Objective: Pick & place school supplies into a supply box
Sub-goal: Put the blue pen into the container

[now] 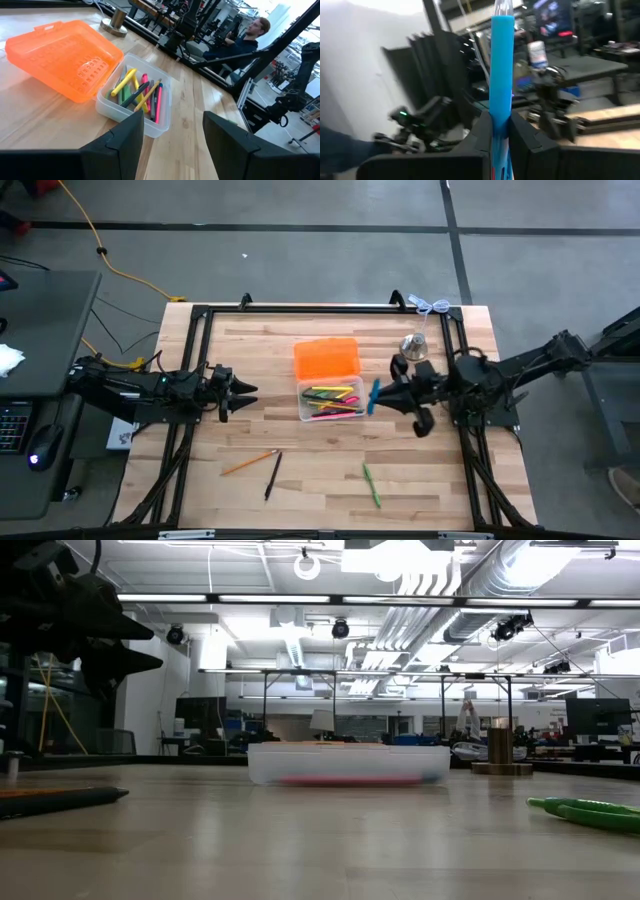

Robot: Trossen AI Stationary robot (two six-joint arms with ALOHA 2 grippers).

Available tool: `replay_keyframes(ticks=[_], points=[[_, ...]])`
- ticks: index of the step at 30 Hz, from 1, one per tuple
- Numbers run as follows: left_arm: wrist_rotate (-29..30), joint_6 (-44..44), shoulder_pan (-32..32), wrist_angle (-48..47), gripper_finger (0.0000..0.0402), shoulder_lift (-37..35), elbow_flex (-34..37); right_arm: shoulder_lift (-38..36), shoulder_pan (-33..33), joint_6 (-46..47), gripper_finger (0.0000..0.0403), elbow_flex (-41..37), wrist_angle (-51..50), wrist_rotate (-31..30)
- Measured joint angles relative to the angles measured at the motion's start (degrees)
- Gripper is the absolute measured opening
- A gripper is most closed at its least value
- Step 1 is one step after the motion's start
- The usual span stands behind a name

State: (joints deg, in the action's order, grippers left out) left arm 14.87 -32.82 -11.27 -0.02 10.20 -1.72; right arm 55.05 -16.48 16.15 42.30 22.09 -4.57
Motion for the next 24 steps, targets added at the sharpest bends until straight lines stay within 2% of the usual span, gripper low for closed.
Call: replay_keyframes(ticks=[21, 24], points=[[1.1, -0.7, 0.0, 0.0, 0.0232, 0.0, 0.0, 14.6, 8.1, -10.7, 0.0013, 0.1, -1.0, -8.1], [1.2, -1.0, 0.0, 0.0, 0.0232, 0.0, 0.0, 16.3, 8.7, -13.1, 0.0013, 2.7, -4.3, -9.4]])
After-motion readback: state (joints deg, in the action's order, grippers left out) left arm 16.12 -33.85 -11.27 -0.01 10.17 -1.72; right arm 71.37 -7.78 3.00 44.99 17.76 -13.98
